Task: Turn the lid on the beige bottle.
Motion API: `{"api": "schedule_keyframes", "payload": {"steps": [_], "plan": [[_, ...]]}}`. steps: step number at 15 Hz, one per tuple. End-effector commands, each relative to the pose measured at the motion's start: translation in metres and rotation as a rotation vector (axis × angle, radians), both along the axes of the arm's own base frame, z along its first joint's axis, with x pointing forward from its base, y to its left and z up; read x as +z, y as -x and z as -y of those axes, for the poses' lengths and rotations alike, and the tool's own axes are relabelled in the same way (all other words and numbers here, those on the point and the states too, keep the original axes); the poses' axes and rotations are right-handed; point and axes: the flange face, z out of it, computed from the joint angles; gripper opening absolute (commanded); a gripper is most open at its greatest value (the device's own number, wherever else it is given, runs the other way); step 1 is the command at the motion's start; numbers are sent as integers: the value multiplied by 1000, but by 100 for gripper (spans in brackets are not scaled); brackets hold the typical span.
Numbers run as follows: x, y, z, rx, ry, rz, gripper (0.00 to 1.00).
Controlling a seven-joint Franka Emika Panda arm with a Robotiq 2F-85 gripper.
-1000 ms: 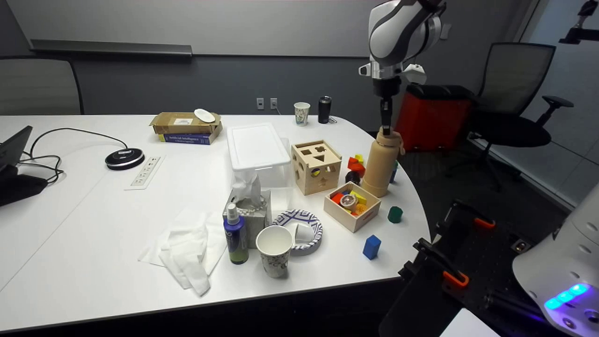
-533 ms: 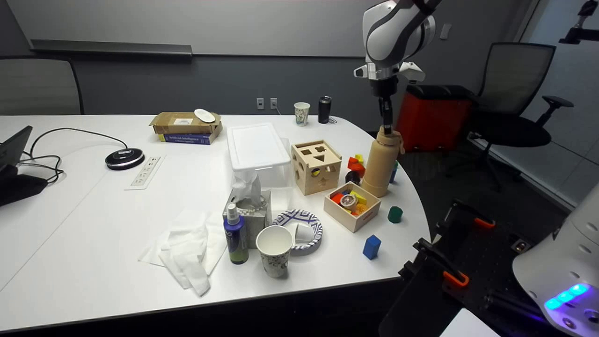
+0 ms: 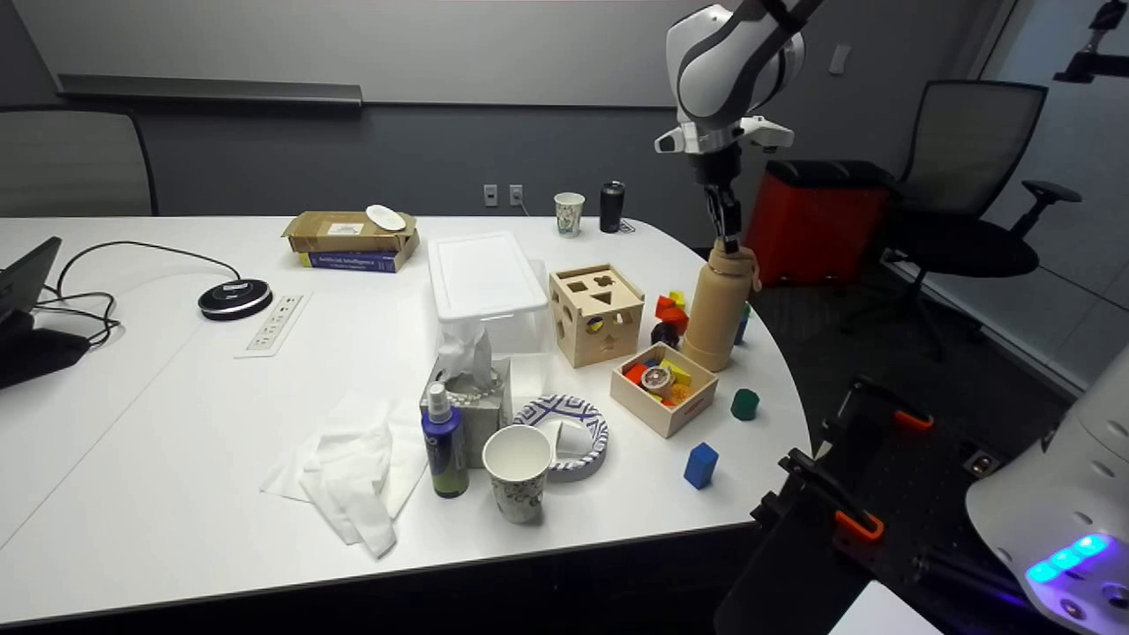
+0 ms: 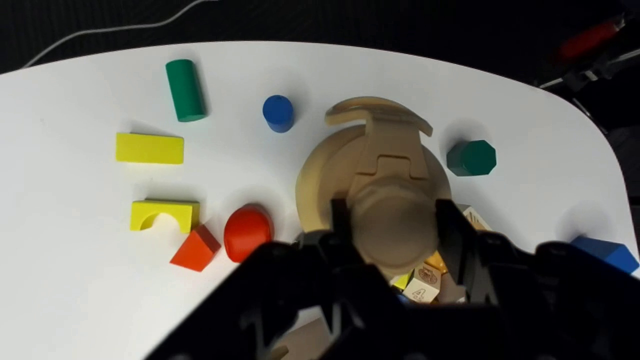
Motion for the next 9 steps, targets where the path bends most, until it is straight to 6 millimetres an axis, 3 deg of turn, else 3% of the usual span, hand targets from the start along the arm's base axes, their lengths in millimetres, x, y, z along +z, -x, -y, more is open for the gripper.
{"api": "schedule_keyframes", "payload": {"steps": [1,9], "plan": [[-9,-5,-4,73,11,-48,20],[-10,-10,-9,184,41,-87,20]]}}
